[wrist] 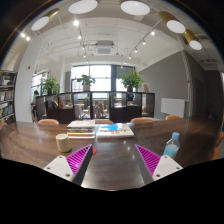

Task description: Pour water

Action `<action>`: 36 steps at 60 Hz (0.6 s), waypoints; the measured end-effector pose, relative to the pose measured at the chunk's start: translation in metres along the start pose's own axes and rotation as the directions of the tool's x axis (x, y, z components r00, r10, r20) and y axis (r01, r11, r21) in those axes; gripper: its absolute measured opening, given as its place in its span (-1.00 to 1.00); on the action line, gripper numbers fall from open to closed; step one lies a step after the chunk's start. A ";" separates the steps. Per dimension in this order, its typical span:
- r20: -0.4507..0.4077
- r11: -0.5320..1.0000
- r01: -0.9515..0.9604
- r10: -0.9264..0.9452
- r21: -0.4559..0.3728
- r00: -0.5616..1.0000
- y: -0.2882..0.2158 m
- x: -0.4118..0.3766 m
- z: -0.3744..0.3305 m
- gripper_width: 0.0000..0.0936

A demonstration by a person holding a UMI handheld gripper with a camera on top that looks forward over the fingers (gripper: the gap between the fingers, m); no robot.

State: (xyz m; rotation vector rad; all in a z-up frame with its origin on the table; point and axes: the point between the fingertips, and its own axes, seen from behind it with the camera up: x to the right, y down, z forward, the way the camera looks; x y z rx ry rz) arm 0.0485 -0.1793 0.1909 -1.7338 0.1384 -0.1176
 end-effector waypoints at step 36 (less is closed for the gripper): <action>-0.160 1.000 0.007 -0.010 -0.022 0.987 0.086 0.214 0.030 0.82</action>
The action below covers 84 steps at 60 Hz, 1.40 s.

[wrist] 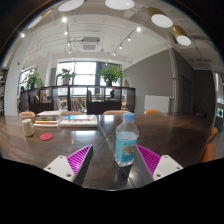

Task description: Pour water

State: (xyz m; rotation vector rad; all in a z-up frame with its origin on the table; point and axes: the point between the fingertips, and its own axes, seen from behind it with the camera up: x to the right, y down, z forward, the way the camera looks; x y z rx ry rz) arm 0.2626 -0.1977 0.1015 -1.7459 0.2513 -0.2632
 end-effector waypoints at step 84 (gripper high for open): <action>0.016 0.704 0.698 -0.705 0.131 0.709 -0.110 -0.227 0.151 -0.44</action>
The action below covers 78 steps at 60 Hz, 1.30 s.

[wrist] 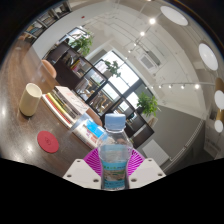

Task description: Pour water

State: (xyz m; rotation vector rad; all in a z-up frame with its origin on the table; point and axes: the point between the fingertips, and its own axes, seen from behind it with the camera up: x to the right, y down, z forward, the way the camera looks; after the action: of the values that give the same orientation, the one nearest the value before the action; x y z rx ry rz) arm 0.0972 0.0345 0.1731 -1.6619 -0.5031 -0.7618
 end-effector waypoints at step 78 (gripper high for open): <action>-0.217 0.685 0.707 -0.673 0.179 0.707 -0.207 -0.130 0.072 -0.43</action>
State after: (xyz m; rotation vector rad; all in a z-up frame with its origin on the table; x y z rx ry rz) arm -0.1201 0.1613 0.2152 -1.1425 -1.1230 -1.2958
